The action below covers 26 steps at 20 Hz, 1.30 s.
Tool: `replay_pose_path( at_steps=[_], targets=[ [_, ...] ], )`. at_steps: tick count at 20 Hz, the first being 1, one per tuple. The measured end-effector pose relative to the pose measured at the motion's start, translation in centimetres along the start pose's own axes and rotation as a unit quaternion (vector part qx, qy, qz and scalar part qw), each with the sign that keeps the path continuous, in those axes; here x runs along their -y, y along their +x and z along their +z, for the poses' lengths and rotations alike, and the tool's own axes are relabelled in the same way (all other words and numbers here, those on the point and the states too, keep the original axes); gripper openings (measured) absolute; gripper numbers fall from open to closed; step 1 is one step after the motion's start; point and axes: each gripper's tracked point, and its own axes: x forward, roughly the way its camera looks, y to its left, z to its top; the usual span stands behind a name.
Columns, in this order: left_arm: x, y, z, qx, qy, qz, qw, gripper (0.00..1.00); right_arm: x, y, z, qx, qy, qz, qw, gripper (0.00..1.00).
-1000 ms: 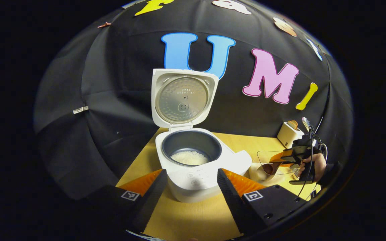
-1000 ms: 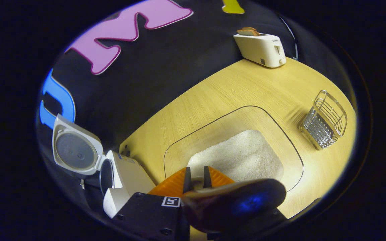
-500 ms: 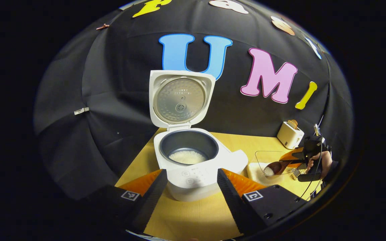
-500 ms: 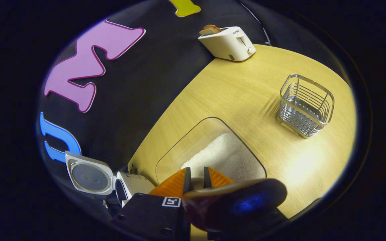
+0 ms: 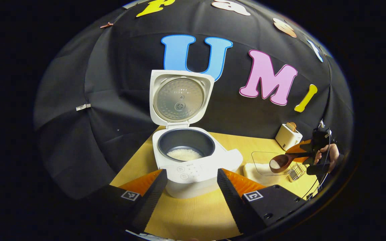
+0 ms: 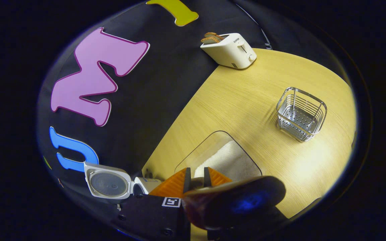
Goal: Close the left gripper, press the button to open the rice cooker; take a wooden spoon from the chopstick holder with the right hand, scoop a spoonful of rice and pour it into the rice cooker, then put the wooden spoon back into the chopstick holder.
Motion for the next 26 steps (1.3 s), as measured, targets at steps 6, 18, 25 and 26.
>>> replay_pose_path(
  at_steps=[6,18,25,26],
  targets=[
    [-0.6,-0.8,0.0,0.005,-0.008,0.001,1.0,0.96,-6.2,-1.5,-0.6,-0.012,-0.021,0.051,0.998,0.12],
    [-4.0,-2.8,-0.1,0.009,-0.041,0.028,0.999,0.92,-16.6,-0.2,-5.5,-0.06,-0.038,0.112,0.991,0.11],
    [-5.8,-2.9,0.2,0.013,-0.047,0.037,0.998,0.92,-21.7,1.8,-9.8,-0.09,-0.054,0.138,0.985,0.11],
    [-6.1,-3.0,0.3,0.013,-0.049,0.038,0.998,0.92,-22.3,2.1,-10.4,-0.095,-0.053,0.141,0.984,0.11]
  ],
)
